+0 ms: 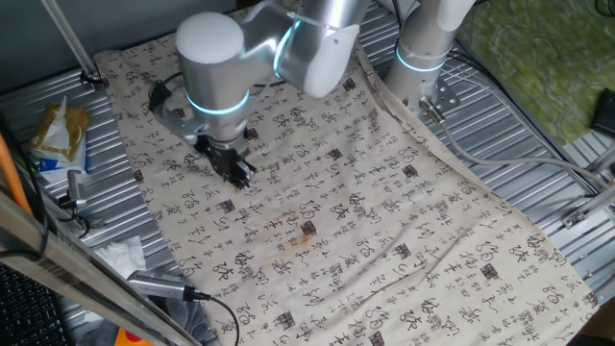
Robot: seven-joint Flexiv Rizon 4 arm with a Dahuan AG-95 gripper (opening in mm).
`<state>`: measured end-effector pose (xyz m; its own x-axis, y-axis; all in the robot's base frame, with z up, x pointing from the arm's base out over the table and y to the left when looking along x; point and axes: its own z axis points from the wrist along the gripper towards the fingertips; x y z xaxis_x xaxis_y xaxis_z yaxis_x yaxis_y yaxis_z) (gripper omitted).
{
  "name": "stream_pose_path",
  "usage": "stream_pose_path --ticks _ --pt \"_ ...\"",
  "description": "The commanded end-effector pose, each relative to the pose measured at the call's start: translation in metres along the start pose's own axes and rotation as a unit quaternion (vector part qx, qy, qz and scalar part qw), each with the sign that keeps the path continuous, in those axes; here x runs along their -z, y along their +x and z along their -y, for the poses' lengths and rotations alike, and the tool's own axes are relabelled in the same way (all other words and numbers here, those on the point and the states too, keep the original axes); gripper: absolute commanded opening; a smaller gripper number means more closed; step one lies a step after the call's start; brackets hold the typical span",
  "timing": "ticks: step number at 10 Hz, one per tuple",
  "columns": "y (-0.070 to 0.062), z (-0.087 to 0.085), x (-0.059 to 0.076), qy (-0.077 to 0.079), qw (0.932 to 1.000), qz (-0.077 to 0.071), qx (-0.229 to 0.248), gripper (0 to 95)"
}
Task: Remove the object from the scale
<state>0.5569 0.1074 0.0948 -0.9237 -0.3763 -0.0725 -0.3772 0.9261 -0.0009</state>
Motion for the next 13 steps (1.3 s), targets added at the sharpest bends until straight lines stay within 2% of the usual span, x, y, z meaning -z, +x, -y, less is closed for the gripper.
stream_pose_path --ticks 1,3,6,13 --pt "-0.008 -0.025 -0.005 0.002 0.9995 0.003 -0.031 0.0" --pt "-0.013 -0.050 -0.008 0.000 0.9983 0.010 -0.057 0.0" --pt "-0.014 -0.079 -0.012 0.003 0.9965 0.008 -0.083 0.0" --pt "-0.012 -0.116 -0.019 0.003 0.9930 0.009 -0.118 0.0"
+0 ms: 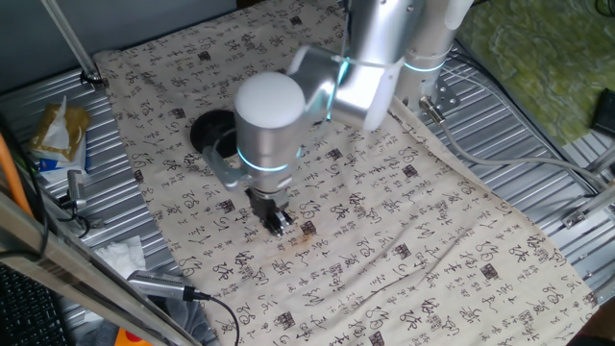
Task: Remove the object from the scale
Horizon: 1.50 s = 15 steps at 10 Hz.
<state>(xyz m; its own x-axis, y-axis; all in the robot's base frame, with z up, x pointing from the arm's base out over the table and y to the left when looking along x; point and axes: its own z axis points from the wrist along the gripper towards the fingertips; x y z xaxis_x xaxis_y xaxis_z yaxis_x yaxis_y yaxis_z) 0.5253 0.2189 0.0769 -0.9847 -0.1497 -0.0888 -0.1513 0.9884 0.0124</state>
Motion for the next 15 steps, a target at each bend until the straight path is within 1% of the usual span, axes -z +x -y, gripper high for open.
stream_pose_path --ticks 1,3,6,9,10,12,15 --pt "0.001 -0.004 -0.002 0.001 1.0000 0.000 -0.003 0.0" --pt "0.003 -0.009 -0.004 -0.001 1.0000 -0.003 -0.007 0.0" --pt "0.007 -0.014 -0.007 -0.004 0.9999 -0.001 -0.015 0.0" --pt "0.012 -0.009 -0.011 -0.007 0.9999 -0.001 -0.015 0.0" --pt "0.017 -0.004 -0.017 -0.008 0.9999 0.000 -0.007 0.0" --pt "0.025 0.003 -0.022 -0.010 0.9999 0.002 -0.002 0.0" --pt "0.025 0.003 -0.022 -0.009 1.0000 -0.001 0.003 0.0"
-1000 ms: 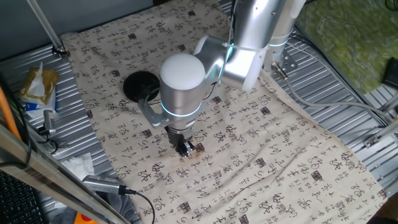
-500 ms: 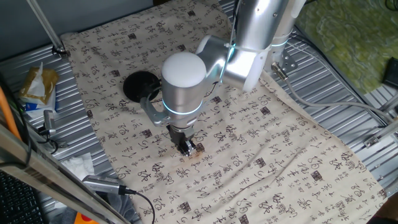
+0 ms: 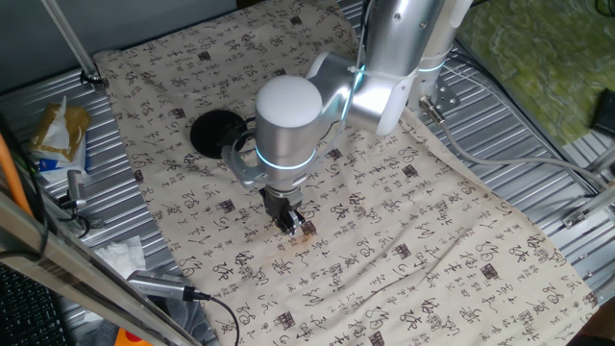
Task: Remove the object from the scale
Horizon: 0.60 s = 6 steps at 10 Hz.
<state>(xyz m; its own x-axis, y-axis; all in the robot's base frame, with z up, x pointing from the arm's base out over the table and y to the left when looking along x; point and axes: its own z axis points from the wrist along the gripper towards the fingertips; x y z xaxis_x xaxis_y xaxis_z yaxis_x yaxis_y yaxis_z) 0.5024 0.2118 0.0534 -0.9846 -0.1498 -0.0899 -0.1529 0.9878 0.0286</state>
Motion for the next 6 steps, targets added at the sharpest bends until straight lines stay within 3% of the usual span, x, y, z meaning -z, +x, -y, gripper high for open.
stream_pose_path --ticks 1,5,6 --pt "-0.0004 -0.0004 -0.0004 0.000 1.0000 -0.002 0.005 0.0" --pt "-0.0003 -0.0004 -0.0004 0.004 0.9998 -0.009 0.019 0.0" --pt "-0.0003 -0.0004 -0.0004 0.028 0.9983 -0.010 0.049 0.0"
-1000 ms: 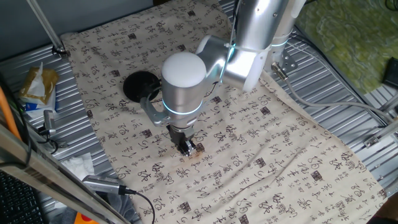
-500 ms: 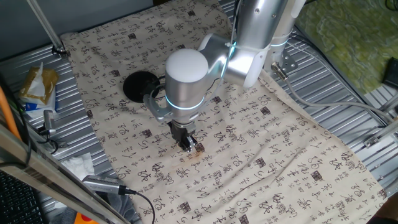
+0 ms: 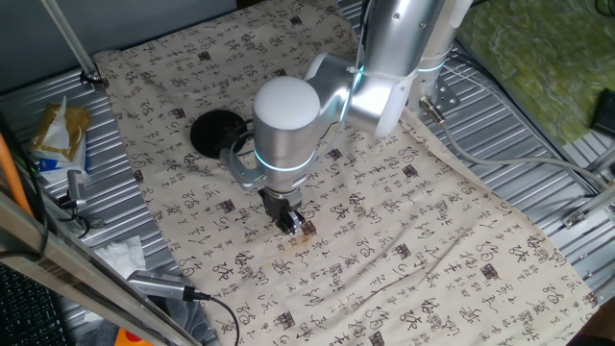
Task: Remove the object from the scale
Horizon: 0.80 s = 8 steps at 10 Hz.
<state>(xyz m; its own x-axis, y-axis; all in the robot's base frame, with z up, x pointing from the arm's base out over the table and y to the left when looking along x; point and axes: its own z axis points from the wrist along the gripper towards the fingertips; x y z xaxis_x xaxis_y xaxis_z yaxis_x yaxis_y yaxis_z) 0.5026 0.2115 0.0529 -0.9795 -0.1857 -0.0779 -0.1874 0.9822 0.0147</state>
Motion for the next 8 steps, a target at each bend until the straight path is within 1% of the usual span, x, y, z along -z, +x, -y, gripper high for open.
stream_pose_path --ticks 1,2,3,4,6,7,8 --pt "-0.0003 -0.0007 0.0001 0.029 0.9980 -0.005 0.056 0.0" --pt "-0.0003 -0.0007 0.0001 0.023 0.9971 -0.012 0.071 0.0" --pt "-0.0003 -0.0007 0.0001 0.021 0.9967 -0.015 0.077 0.0" --pt "-0.0003 -0.0007 0.0001 0.014 0.9947 -0.013 0.101 0.0" --pt "-0.0003 -0.0007 0.0001 0.009 0.9924 -0.014 0.122 0.0" --pt "-0.0003 -0.0007 0.0001 0.001 0.9929 -0.017 0.118 0.0" --pt "-0.0003 -0.0007 0.0001 -0.001 0.9935 -0.020 0.112 0.0"
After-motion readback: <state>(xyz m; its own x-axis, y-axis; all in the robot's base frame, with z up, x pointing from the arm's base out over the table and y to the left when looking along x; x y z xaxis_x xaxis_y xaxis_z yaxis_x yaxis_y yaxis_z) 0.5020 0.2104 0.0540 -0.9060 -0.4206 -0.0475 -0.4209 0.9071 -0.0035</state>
